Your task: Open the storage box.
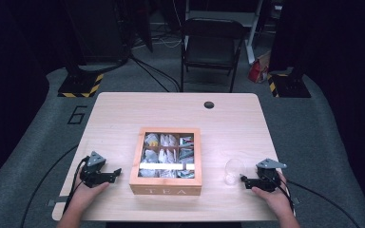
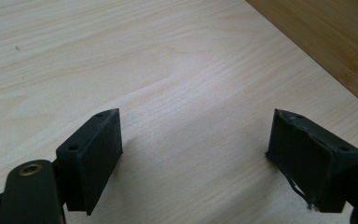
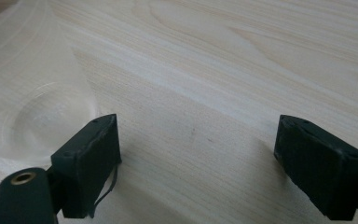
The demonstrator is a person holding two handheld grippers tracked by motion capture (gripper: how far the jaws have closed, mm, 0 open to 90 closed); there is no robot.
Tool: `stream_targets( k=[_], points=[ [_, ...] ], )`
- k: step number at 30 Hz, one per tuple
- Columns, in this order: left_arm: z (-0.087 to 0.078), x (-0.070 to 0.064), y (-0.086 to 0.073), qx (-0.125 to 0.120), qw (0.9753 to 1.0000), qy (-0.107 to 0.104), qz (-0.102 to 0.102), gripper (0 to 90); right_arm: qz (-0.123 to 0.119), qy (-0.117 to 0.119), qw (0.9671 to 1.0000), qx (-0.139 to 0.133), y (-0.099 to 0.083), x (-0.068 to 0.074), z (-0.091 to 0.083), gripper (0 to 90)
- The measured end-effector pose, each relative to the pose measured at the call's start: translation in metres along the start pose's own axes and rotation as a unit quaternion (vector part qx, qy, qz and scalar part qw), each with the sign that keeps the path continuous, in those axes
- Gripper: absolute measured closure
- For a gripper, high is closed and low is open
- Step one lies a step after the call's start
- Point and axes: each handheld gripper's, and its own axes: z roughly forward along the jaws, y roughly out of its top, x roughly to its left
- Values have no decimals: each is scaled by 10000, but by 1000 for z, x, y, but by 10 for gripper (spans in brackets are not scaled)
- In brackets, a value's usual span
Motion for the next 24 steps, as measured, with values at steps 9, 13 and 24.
stream_targets(
  k=[9,13,24],
  points=[
    [-1,-1,0,-41,10000,-31,1,218,-24,27,10000,-31,-1,1,-1,160],
    [-1,-2,0,-41,10000,-11,-32,219,-6,30,10000,-23,0,1,-1,165],
    [-2,-4,1,-22,10000,1,-95,280,-1,39,10000,-18,1,0,-3,293]
  ],
)
